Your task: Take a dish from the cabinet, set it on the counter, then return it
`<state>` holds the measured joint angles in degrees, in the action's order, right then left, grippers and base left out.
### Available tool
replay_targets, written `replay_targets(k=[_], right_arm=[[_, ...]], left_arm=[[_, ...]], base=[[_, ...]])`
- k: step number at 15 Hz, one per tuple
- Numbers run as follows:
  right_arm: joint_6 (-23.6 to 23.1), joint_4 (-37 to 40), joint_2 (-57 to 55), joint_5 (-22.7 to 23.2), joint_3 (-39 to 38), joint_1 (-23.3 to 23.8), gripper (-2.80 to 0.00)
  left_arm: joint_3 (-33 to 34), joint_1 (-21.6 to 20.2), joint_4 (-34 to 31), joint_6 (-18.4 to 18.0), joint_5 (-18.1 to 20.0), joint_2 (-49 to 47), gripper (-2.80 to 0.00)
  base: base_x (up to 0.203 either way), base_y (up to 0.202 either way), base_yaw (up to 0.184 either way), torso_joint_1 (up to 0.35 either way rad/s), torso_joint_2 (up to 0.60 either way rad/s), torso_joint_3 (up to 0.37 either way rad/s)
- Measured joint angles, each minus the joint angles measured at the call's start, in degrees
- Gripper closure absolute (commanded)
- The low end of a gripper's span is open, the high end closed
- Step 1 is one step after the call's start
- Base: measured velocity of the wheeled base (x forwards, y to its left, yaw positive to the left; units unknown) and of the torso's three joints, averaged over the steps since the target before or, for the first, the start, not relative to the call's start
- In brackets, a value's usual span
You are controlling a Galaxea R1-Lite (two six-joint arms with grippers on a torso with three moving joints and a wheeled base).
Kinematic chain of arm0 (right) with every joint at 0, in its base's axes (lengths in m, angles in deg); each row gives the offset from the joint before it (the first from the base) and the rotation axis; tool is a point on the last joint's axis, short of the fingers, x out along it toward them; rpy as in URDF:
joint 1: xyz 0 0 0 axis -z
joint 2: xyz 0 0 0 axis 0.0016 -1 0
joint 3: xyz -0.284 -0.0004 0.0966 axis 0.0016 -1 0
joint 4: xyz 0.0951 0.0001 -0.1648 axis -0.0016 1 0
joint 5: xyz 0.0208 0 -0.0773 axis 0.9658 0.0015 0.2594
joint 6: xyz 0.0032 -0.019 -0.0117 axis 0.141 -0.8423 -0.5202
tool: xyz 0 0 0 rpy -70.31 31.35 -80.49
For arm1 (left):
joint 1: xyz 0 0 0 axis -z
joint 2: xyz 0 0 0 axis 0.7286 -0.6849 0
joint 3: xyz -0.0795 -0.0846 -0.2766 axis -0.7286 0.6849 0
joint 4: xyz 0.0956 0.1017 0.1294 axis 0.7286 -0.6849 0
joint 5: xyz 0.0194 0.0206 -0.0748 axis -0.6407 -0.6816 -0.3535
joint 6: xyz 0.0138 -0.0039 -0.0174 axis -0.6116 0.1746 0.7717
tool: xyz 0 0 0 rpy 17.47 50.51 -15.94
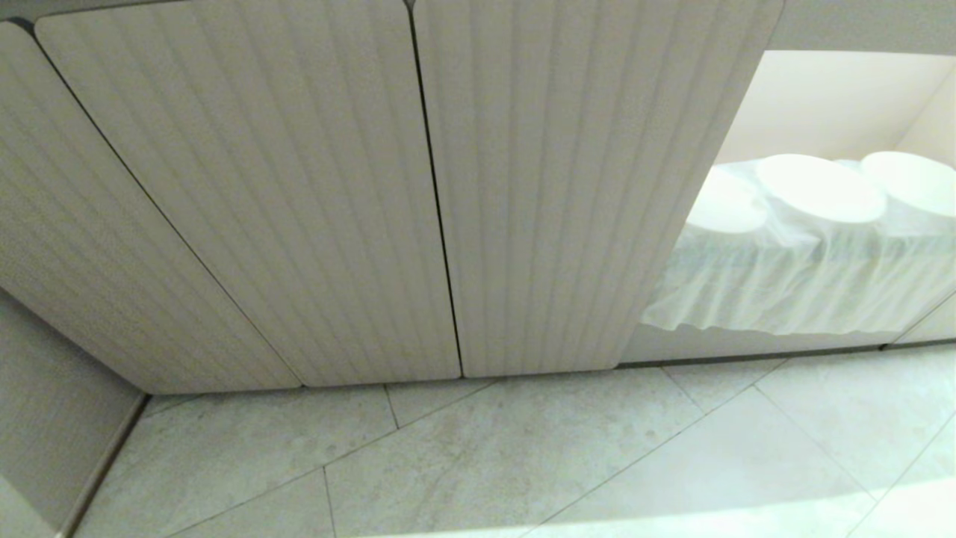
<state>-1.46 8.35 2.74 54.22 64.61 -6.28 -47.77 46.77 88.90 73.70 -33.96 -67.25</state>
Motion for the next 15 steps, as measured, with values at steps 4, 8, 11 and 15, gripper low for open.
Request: replay_targets(k=[4,8,11,15], right_arm=[[-0.31,0.05,0.41,0.03,0.0,5.27,0.0],[-0.31,0.07,5.9,0.14,0.0,6.3,0.0],[-0.05,0.07,12.31,0.32,0.0,6.26,0.0],[-0.49,0.07,15.41,0.32,0.0,6.28,0.0]], left_arm=[[0.0,0.0,0.02,0.0,-0.04,0.0,0.0],[0.0,0.0,0.02,0.0,-0.02,0.0,0.0],[0.0,0.0,0.02,0.0,0.0,0.0,0.0],[0.0,0.0,0.02,0.0,-0.02,0.0,0.0]], base=[[0.0,0.0,0.0,0.0,0.0,0.0],[0.0,0.0,0.0,0.0,0.0,0.0],[0.0,0.0,0.0,0.0,0.0,0.0],[0.0,0.0,0.0,0.0,0.0,0.0]])
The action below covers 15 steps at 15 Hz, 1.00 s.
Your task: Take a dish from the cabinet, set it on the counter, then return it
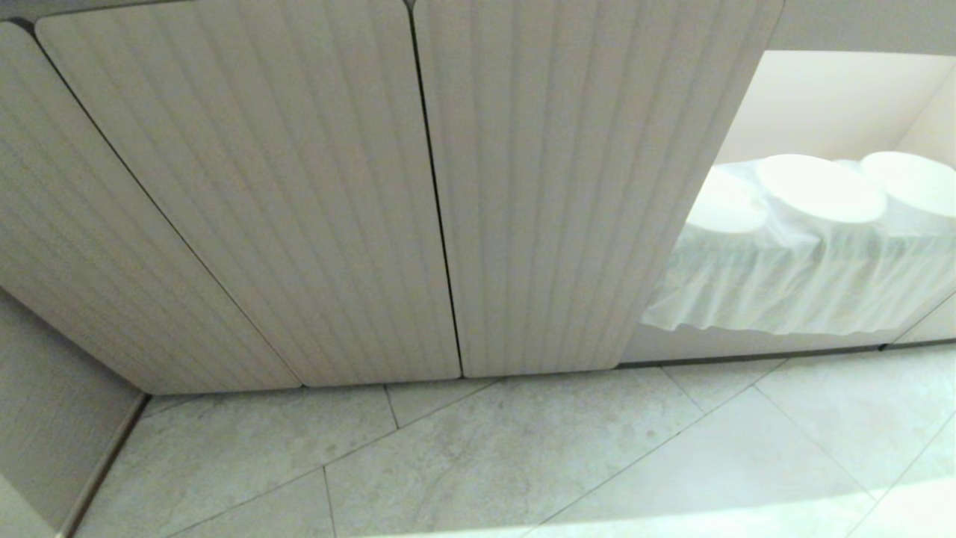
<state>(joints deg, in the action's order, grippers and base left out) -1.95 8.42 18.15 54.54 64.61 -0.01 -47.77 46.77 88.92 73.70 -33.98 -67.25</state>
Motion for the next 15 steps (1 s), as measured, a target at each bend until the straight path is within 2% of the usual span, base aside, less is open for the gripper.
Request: replay_targets(k=[15], right_arm=[[0.82,-0.05,0.63,0.0,0.0,0.02,0.0]], left_arm=[[0.0,0.0,0.0,0.0,0.0,0.0,0.0]], base=[[0.0,0.0,0.0,0.0,0.0,0.0]])
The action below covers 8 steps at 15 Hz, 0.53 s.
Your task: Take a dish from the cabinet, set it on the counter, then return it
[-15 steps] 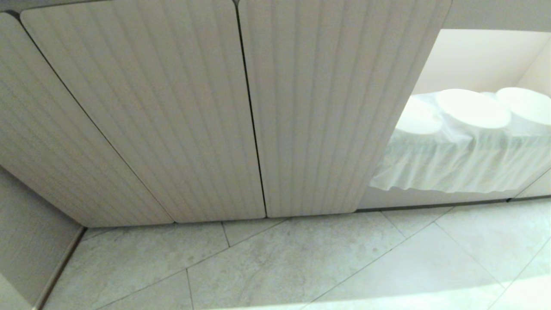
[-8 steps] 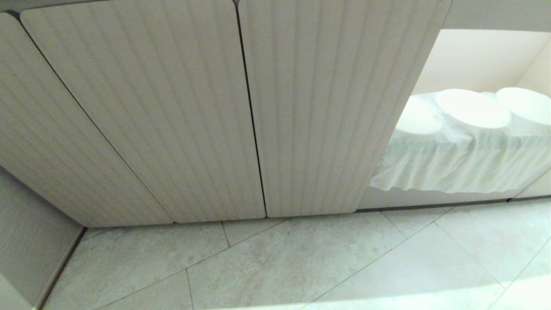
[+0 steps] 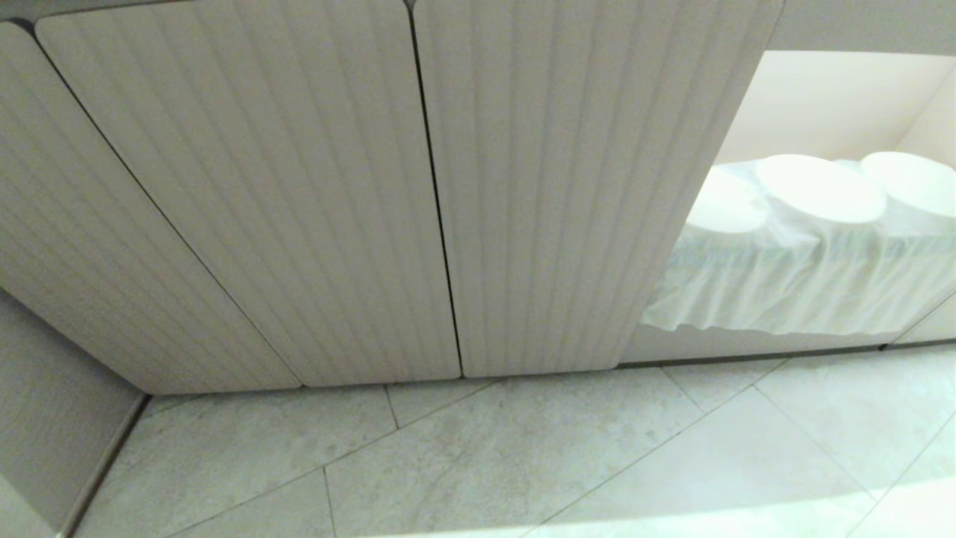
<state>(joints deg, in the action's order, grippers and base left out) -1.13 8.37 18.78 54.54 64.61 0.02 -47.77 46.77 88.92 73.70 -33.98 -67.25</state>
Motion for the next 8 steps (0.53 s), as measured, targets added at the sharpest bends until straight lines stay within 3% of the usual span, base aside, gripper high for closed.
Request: replay_targets(k=[8], right_arm=[[1.13,-0.02,0.0,-0.02,0.0,0.0,0.0]], left_arm=[[0.0,0.0,0.0,0.0,0.0,0.0,0.0]], base=[[0.0,0.0,0.0,0.0,0.0,0.0]])
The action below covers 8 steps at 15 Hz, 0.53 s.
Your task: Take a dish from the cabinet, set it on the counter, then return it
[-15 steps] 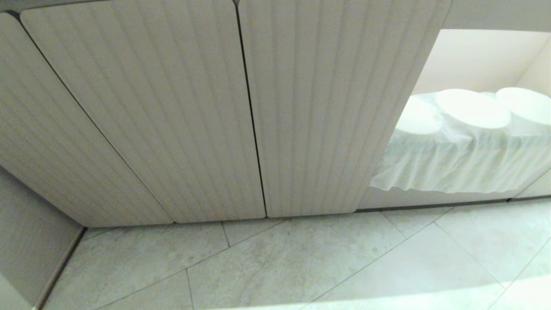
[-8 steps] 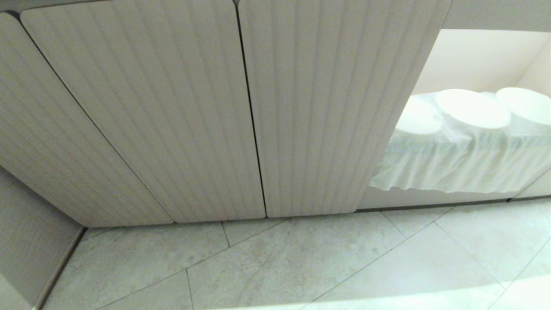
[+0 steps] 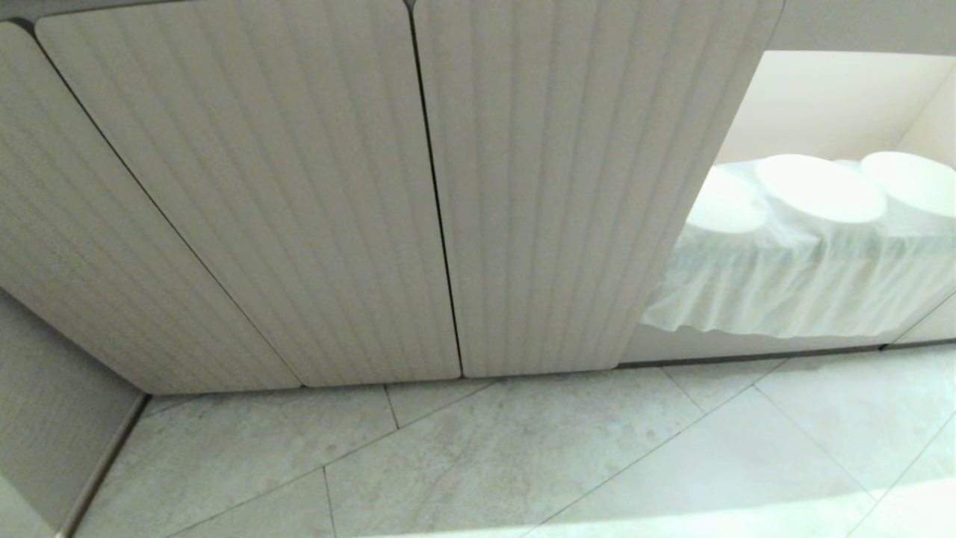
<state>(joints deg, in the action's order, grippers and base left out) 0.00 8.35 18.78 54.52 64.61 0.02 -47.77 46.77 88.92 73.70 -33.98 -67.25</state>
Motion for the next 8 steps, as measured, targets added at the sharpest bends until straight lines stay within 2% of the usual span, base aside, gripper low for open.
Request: replay_targets(k=[8], right_arm=[[0.16,-0.06,0.0,-0.05,0.0,0.0,0.0]], left_arm=[[0.0,0.0,0.0,-0.02,0.0,0.0,0.0]], base=[[0.0,0.0,0.0,0.0,0.0,0.0]])
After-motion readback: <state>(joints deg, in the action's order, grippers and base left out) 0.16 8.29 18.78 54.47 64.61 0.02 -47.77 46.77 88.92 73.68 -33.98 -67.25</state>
